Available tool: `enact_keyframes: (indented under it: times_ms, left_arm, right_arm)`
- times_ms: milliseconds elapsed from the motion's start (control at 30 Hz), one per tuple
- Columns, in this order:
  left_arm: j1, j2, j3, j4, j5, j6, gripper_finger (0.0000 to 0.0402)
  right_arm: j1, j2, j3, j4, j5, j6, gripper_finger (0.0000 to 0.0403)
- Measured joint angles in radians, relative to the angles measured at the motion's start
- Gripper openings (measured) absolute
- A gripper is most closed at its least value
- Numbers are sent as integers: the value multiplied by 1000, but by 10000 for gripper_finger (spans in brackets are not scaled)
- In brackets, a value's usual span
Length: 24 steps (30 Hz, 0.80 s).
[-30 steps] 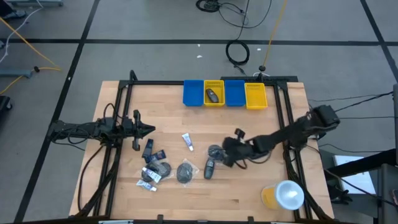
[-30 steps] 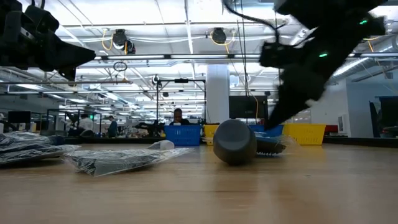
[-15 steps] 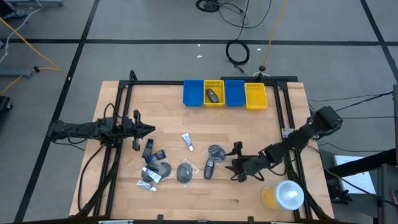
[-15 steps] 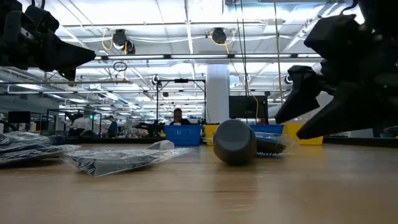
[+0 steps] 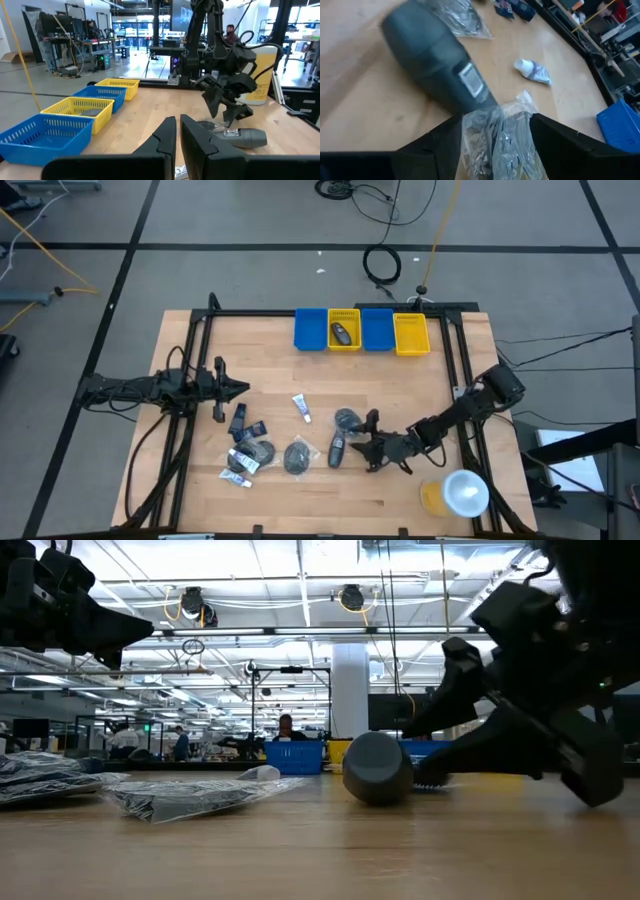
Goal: Pick & Place Travel size toiletries
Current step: Put the black hairbrush into the left blue bin
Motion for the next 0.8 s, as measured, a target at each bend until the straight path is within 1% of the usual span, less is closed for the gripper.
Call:
enact_keyframes:
  times_ms: [167,300,500,567,633,800]
  left_arm:
    - [0,0,0,0,0,0,26]
    - [0,0,0,1,0,0,26]
    - [0,0,0,1,0,-7,26]
    - [0,0,0,1,0,-22,26]
    - [0,0,0,1,0,-38,26]
    - [0,0,0,1,0,-69,26]
  right_arm:
    - [-58,0,-1,-47,-14,-9,193]
    - [-92,0,-1,-94,-120,-25,181]
    - [-100,-30,-2,-125,-121,0,174]
    - [-108,-58,-3,-131,-124,63,176]
    - [-119,-104,-5,-206,-131,116,183]
    - [-160,-223,-6,-421,-240,209,219]
